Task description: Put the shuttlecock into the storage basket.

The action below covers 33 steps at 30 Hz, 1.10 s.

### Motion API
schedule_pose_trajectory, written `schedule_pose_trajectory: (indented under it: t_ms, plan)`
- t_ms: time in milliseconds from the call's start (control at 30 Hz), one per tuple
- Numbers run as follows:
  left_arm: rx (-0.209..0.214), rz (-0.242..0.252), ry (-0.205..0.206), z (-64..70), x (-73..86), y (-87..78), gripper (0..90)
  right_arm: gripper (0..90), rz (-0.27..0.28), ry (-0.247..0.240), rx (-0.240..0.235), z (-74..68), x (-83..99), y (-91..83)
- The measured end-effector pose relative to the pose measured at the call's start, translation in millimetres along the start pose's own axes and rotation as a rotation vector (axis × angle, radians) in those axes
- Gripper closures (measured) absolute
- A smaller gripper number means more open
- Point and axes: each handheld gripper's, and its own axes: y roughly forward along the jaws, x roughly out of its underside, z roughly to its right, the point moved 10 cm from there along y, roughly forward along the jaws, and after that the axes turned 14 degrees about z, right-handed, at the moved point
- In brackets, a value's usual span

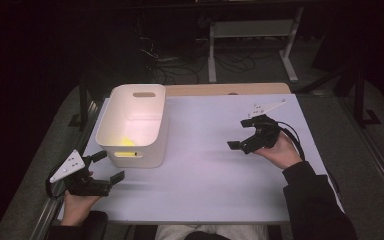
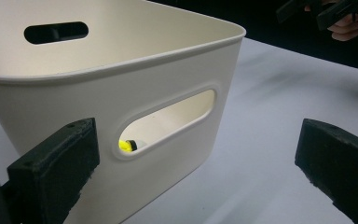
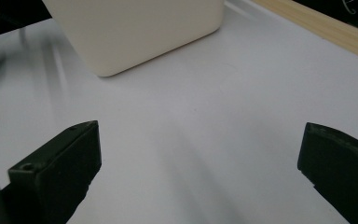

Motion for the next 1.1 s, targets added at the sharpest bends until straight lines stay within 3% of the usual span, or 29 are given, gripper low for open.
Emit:
schedule_pose_trajectory:
  t_ms: [467,1100]
  plan:
    - [0.000,-0.001,-0.001,0.0,0.1,0.0,0.0,0.0,0.019,0.019,0.028,7.7,16.3,-16.3]
    - [0.000,0.000,-0.003,0.1,-0.1,-0.3,0.0,0.0,0.060,0.040,0.044,4.4,38.9,-38.2]
